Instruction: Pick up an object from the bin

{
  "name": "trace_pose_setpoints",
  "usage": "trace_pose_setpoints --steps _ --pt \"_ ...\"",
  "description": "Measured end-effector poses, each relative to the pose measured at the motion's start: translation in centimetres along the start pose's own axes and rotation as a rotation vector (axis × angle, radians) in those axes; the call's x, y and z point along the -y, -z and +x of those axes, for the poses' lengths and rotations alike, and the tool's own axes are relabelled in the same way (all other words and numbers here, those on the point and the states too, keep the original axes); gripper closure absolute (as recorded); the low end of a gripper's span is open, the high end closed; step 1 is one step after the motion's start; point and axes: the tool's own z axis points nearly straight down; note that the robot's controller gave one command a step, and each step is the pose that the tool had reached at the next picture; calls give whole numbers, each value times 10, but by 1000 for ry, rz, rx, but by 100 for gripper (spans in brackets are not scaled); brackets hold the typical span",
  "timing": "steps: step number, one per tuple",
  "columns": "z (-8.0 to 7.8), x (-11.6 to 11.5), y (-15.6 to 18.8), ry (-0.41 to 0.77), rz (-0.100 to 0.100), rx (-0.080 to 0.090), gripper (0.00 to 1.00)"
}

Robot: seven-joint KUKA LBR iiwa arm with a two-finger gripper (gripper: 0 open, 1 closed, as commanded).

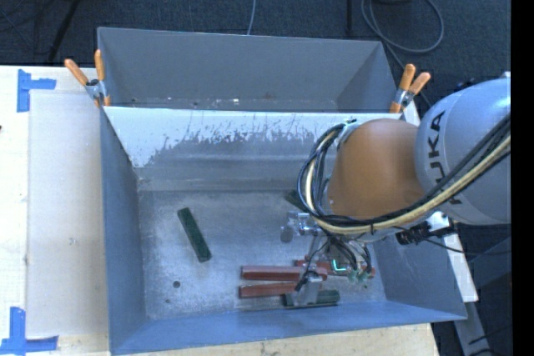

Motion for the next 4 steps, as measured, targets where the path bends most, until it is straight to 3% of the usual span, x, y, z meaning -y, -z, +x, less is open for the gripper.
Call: trace_pose_setpoints --steps 1,4 --pt "-23 40 -83 -217 -1 2 0" --pt "-23 40 -83 -221 -2 6 0"
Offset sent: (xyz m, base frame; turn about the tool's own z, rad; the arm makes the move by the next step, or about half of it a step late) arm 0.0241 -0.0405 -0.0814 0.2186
